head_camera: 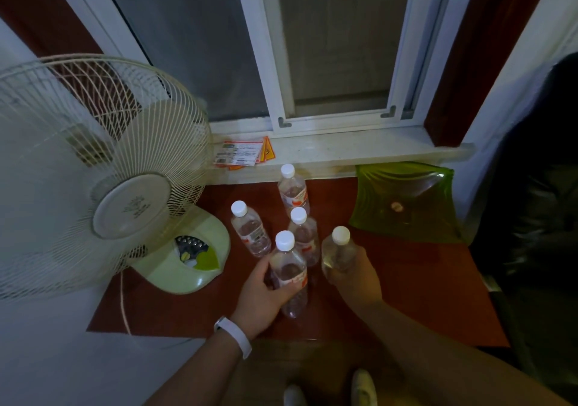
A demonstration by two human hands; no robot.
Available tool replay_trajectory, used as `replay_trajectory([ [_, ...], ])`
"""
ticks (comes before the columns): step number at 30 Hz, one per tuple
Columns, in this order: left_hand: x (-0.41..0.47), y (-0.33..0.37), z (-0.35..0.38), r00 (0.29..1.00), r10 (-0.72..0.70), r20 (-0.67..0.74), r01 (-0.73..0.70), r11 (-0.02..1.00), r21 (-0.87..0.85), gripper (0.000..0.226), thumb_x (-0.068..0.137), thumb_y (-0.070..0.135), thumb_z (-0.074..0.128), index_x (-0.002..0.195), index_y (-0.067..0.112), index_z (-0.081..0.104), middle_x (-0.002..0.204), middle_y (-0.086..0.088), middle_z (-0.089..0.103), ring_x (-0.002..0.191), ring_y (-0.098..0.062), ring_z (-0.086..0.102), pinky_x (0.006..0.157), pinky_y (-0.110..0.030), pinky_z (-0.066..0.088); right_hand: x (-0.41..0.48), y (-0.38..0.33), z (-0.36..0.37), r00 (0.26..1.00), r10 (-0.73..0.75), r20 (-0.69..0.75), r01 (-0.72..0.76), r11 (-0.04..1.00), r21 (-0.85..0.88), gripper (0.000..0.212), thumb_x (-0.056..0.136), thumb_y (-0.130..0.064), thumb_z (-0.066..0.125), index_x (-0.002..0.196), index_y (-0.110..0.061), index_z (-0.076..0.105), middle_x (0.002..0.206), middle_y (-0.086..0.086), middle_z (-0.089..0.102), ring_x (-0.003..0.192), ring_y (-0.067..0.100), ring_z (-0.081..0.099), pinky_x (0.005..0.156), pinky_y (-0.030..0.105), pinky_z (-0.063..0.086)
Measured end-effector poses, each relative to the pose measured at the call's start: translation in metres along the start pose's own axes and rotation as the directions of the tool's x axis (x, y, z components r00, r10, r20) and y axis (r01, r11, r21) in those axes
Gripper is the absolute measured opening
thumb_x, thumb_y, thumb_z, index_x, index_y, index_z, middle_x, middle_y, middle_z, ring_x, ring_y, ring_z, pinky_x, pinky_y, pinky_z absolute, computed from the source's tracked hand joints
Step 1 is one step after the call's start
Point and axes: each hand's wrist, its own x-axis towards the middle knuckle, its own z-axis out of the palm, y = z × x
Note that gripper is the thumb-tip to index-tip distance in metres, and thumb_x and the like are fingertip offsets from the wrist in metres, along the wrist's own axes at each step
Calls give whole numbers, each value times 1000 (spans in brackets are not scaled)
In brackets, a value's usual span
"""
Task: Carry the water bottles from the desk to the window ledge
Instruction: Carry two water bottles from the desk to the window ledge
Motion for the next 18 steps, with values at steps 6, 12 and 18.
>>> replay_trajectory([
  [6, -4, 20, 0, 999, 30, -15, -29, 999, 12, 56, 65, 45, 86, 112, 58, 59, 114, 24, 69, 104, 5, 65, 77, -7, 51, -12, -10, -31, 998, -61, -23, 62, 994, 87, 62, 75, -28, 76, 99, -73, 40, 72, -17, 63, 72, 2, 66, 54, 9, 45],
  [12, -1, 27, 4, 994, 92, 60, -87, 994, -70, 56, 76, 24, 84, 122, 42, 59, 117, 17, 70, 107, -1, 66, 84, -20, 54, -25, -9, -57, 998, 55, -23, -49, 977, 208, 49, 70, -24, 81, 99, -53, 56, 89, -18, 69, 83, -1, 67, 63, 12, 49],
  [18, 6, 47, 18, 969, 173, 179, -148, 979, -141, 52, 68, 22, 85, 114, 31, 63, 108, 15, 74, 100, -5, 69, 75, -12, 52, -51, -25, -76, 958, 232, -168, -171, 933, 316, 40, 69, -21, 84, 95, -29, 54, 89, -8, 67, 82, 6, 66, 70, 30, 55],
])
